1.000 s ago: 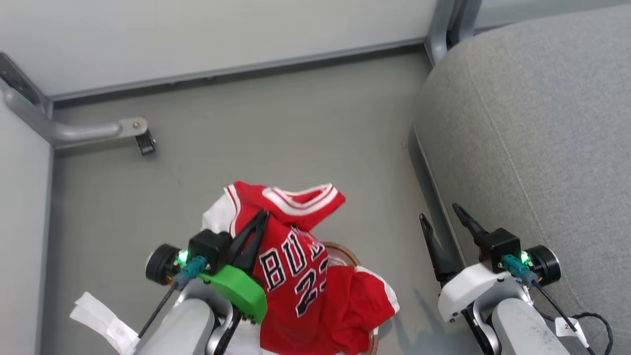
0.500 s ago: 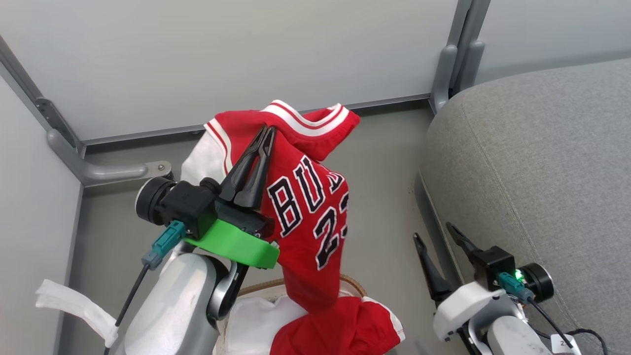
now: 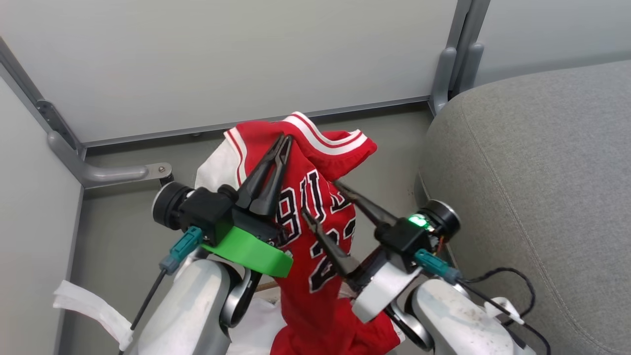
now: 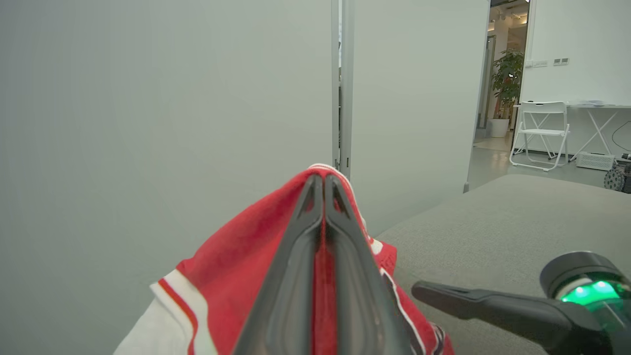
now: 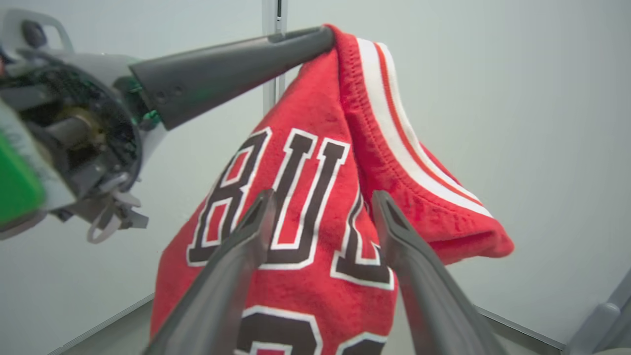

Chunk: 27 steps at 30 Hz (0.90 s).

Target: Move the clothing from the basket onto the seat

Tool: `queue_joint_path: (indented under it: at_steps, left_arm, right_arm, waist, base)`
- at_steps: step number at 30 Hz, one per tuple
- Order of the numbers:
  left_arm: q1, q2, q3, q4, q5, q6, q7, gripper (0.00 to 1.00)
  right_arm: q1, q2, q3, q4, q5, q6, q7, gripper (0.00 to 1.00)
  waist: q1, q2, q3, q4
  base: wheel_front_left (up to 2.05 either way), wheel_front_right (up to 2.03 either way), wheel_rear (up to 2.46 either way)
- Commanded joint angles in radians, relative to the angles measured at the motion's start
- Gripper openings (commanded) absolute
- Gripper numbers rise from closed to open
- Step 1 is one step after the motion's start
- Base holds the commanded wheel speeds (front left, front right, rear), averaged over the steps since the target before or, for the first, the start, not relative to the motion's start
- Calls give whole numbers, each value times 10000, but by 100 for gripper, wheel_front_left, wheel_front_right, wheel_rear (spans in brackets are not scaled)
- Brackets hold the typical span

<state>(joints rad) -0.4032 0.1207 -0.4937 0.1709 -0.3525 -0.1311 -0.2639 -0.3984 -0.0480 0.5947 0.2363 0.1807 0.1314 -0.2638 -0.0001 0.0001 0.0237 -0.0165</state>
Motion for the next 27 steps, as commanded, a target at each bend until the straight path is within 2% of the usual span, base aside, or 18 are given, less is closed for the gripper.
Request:
queue_joint_path:
  at_steps: [1,6,11,12,13,14,20,25,26,27]
  left_arm:
    - [131,-26,-86,9,-41,5,-6,0]
    - [96,-119,-449,-1,-106,5,-6,0]
    - [36,-221,-735,-43,-207,7,-6,0]
    - [36,-240,-771,-49,-239,5,-7,0]
    - [33,-246,-800,-50,-247,5,-6,0]
    - [36,-250,-824,-47,-258,5,-6,0]
    - [129,-209,-811,62,-288,7,-6,0]
    - [267,-254,-525,136,-145,5,-6,0]
    - [318,-259,-499,221,-101,5,-1,35]
    - [335,-256,-444,252,-54,5,-3,85]
  right_arm:
    - [-247,-134,302,305,170,-14,-13,100]
    - [-1044,-169,986,1855,576,-12,-9,100]
    - [-1379,-110,1294,2866,896,-14,-9,100]
    - [-1401,-88,1348,3004,997,-14,-9,96]
    - [-1415,-71,1399,3091,1057,-14,-9,38]
    - [-1439,-63,1459,3149,1144,-14,-9,0]
    - [-1354,-49,1560,3034,1396,-14,-10,0]
    - [-1099,-51,1206,2665,1211,-14,-10,0]
    - [-1031,-50,1036,2550,1088,-14,-10,0]
    - [-957,-50,951,2509,975,-14,-10,0]
  waist:
    - [1,-1,-18,23]
    - [1,-1,-59,231]
    - [1,-1,-86,462]
    - [1,-1,-93,501]
    - [1,-1,-98,532]
    - [1,-1,-98,559]
    - [1,-1,-63,561]
    - [1,-1,13,235]
    - [1,-1,30,87]
    - [1,-1,42,-61]
  base:
    - [0,0,0]
    - [0,0,0]
    - [0,0,0]
    - [0,0,0]
    - [0,0,0]
    - [0,0,0]
    - [0,0,0]
    - [0,0,0]
    - [0,0,0]
    - [0,0,0]
